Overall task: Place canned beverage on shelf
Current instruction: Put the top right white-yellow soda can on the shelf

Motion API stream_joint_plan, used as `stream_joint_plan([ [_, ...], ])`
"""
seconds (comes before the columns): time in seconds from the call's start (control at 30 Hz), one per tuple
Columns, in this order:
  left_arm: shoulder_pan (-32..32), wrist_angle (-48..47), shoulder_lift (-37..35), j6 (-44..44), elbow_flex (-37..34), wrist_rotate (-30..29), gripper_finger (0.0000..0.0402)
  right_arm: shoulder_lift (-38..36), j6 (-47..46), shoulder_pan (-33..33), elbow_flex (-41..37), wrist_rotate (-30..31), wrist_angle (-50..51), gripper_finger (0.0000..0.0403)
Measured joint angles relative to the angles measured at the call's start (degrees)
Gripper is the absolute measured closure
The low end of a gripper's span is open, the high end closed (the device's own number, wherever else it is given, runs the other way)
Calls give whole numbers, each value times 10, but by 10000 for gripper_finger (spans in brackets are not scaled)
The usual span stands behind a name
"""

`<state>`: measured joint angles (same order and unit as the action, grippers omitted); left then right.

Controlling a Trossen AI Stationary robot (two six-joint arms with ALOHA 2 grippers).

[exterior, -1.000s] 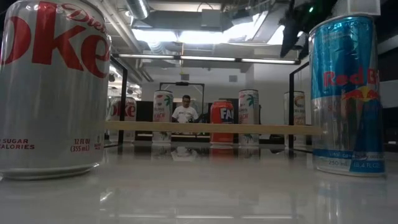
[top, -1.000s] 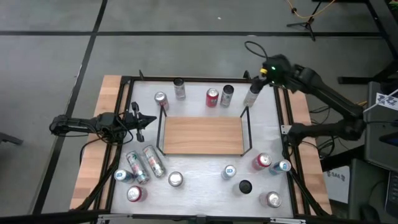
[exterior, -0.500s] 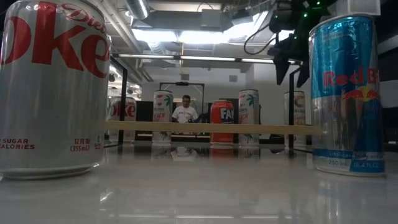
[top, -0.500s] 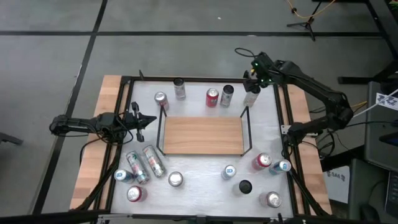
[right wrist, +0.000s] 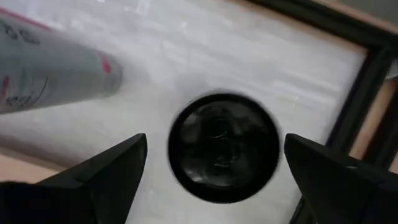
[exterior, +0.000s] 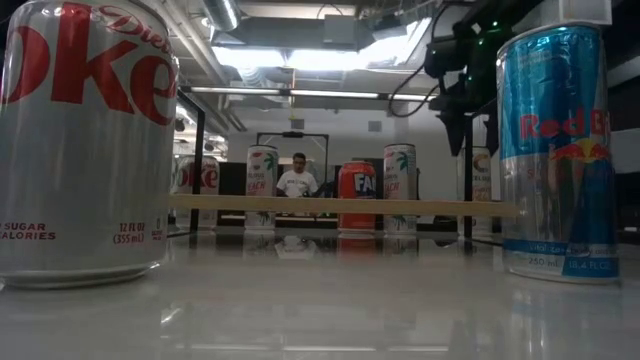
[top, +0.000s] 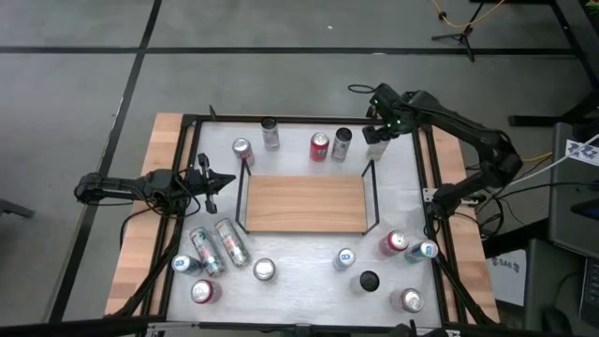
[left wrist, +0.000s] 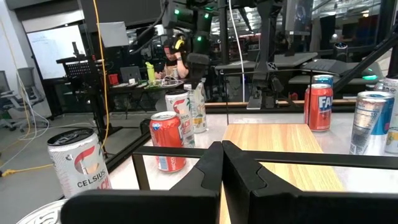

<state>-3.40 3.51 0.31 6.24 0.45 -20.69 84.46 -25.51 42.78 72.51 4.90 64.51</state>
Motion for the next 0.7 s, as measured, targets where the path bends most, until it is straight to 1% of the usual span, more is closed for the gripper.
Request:
stream_joint_plan([
  [0.1, 0, 0, 0, 0, 0, 0, 401, 12, 0, 0, 0, -16, 0, 26],
  [0.27, 0, 0, 0, 0, 0, 0, 401, 32, 0, 0, 0, -16, 1, 27],
  [0.37, 0, 0, 0, 0, 0, 0, 401, 36, 0, 0, 0, -15, 1, 36],
  [0.5, 0, 0, 0, 0, 0, 0, 401, 36, 0, 0, 0, -15, 2, 68],
  [0.7, 0, 0, 0, 0, 0, 0, 401, 36, 0, 0, 0, -15, 1, 139],
])
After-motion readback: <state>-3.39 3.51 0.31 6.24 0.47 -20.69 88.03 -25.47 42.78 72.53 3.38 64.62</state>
